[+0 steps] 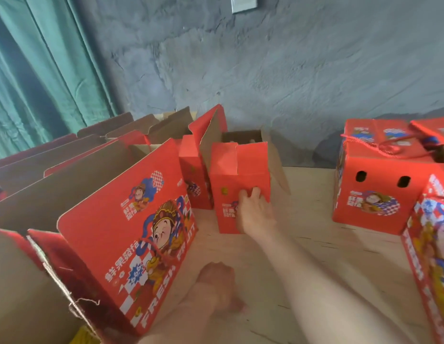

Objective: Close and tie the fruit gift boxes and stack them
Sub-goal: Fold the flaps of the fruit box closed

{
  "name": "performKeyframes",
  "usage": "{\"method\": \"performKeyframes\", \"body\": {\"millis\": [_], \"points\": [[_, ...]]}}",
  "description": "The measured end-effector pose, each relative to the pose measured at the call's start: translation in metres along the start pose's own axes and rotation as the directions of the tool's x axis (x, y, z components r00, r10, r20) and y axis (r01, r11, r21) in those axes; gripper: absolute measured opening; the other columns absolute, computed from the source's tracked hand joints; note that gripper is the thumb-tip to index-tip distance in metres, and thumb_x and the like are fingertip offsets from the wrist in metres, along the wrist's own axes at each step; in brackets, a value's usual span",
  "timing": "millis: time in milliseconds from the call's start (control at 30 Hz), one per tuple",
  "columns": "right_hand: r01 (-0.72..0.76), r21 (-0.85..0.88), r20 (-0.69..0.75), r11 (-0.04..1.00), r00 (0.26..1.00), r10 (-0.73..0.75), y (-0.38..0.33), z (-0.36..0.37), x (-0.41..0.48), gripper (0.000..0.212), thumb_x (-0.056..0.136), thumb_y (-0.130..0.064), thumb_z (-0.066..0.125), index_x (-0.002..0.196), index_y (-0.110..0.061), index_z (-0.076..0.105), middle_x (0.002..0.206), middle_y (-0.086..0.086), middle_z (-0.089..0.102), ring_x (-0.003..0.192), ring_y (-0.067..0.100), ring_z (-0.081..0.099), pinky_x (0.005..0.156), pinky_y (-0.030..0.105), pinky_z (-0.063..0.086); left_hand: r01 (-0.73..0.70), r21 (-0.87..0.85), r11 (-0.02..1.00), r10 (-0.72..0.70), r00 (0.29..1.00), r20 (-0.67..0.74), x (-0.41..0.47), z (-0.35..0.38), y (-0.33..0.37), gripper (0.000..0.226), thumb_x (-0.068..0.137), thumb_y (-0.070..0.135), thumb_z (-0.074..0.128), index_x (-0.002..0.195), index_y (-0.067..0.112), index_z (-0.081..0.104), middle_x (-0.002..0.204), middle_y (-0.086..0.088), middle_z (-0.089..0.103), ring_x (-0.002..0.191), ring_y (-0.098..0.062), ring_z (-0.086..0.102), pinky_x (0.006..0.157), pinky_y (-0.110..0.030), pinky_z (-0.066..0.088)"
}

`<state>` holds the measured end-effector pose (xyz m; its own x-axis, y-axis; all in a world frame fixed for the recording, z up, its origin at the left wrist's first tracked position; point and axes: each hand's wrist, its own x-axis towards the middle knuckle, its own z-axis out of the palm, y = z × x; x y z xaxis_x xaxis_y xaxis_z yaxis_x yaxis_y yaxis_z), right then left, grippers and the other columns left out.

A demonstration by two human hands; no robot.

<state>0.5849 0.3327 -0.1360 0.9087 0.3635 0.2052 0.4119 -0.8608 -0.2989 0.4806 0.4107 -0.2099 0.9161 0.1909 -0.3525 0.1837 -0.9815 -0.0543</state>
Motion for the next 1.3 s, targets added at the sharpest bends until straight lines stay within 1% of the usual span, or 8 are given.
{"method": "performKeyframes", "body": {"millis": [200, 300, 433, 667, 833, 1033, 1133, 1300], "points": [[0.024, 0.051, 0.032, 0.998, 0.999, -0.026, 0.016, -0.022, -0.103, 0.038, 0.085, -0.014, 0.051, 0.120, -0.014, 0.038, 0.125, 0.008, 0.036, 0.113, 0.029, 0.046, 0.090, 0.037, 0.041, 0.187, -0.498, 0.847, -0.168, 0.982, 0.083, -0.020, -0.018, -0.010, 0.045, 0.096, 0.021, 0.048, 0.137, 0.003, 0.041, 0.137, -0.014, 0.048, 0.124, -0.030, 0.049, 0.098, -0.032, 0.043], [-0.014, 0.029, 0.034, 0.999, 0.999, 0.013, 0.023, -0.039, -0.165, 0.044, 0.081, -0.022, 0.064, 0.119, -0.011, 0.044, 0.130, 0.007, 0.041, 0.116, 0.023, 0.050, 0.094, 0.030, 0.043, 0.260, -0.867, 0.424, -0.464, 0.885, 0.039, -0.035, -0.049, -0.006, 0.036, 0.101, 0.006, 0.035, 0.135, -0.007, 0.038, 0.134, -0.026, 0.047, 0.123, -0.036, 0.048, 0.097, -0.036, 0.042], [-0.042, -0.027, -0.147, 0.999, 0.988, 0.037, 0.022, -0.078, -0.254, 0.054, 0.010, -0.030, 0.085, 0.053, -0.015, 0.056, 0.061, -0.007, 0.056, 0.044, 0.006, 0.054, 0.036, 0.015, 0.033, 0.068, -0.998, 0.016, -0.586, 0.809, 0.046, -0.076, -0.079, 0.000, 0.054, 0.102, 0.033, 0.032, 0.129, -0.012, 0.046, 0.134, -0.030, 0.048, 0.126, -0.040, 0.046, 0.108, -0.043, 0.034], [-0.129, 0.090, -0.043, 0.987, 0.990, 0.133, 0.026, -0.124, -0.409, 0.047, 0.068, -0.067, 0.060, 0.075, -0.026, 0.039, 0.075, -0.018, 0.035, 0.070, 0.002, 0.046, 0.059, 0.015, 0.033, -0.147, -0.905, 0.399, -0.280, 0.920, -0.273, -0.193, -0.070, 0.024, 0.054, 0.101, 0.040, 0.030, 0.143, 0.007, 0.035, 0.145, -0.016, 0.042, 0.133, -0.033, 0.039, 0.108, -0.038, 0.027], [-0.273, 0.321, 0.018, 0.907, 0.959, 0.282, 0.055, -0.150, -0.497, 0.022, 0.098, -0.035, 0.046, 0.087, -0.021, 0.057, 0.090, -0.007, 0.058, 0.089, 0.008, 0.055, 0.080, 0.021, 0.040, -0.212, -0.933, 0.290, -0.222, 0.934, -0.281, -0.239, -0.051, 0.032, 0.060, 0.099, 0.051, 0.023, 0.094, 0.000, 0.056, 0.096, -0.021, 0.061, 0.095, -0.036, 0.058, 0.081, -0.039, 0.042], [-0.438, 0.654, 0.060, 0.617, 0.843, 0.535, 0.079, -0.181, -0.568, 0.037, 0.095, -0.055, 0.041, 0.092, -0.026, 0.064, 0.091, -0.014, 0.070, 0.090, -0.002, 0.062, 0.084, 0.018, 0.046, 0.009, -1.000, 0.025, -0.016, 1.000, 0.009, -0.271, -0.023, 0.055, 0.070, 0.089, 0.070, 0.030, 0.104, 0.009, 0.060, 0.105, -0.008, 0.063, 0.092, -0.024, 0.059, 0.071, -0.029, 0.044], [-0.489, 0.721, 0.039, 0.491, 0.736, 0.676, 0.085, -0.185, -0.579, 0.050, 0.070, -0.074, 0.035, 0.074, -0.030, 0.060, 0.071, -0.021, 0.067, 0.070, -0.015, 0.057, 0.063, 0.003, 0.040, -0.069, -0.981, 0.181, -0.037, 0.996, -0.077, -0.295, -0.015, 0.067, 0.064, 0.093, 0.061, 0.036, 0.114, 0.006, 0.060, 0.115, -0.013, 0.062, 0.105, -0.029, 0.059, 0.092, -0.038, 0.044], [-0.450, 0.814, 0.052, 0.367, 0.685, 0.727, 0.100, -0.193, -0.578, 0.051, 0.068, -0.058, 0.042, 0.081, -0.010, 0.052, 0.082, 0.008, 0.057, 0.077, 0.017, 0.054, 0.076, 0.032, 0.047, -0.241, -0.877, 0.416, -0.049, 0.957, -0.286, -0.370, 0.002, 0.065, 0.060, 0.099, 0.050, 0.022, 0.080, 0.008, 0.059, 0.070, -0.002, 0.058, 0.066, -0.018, 0.054, 0.063, -0.031, 0.036]]}}
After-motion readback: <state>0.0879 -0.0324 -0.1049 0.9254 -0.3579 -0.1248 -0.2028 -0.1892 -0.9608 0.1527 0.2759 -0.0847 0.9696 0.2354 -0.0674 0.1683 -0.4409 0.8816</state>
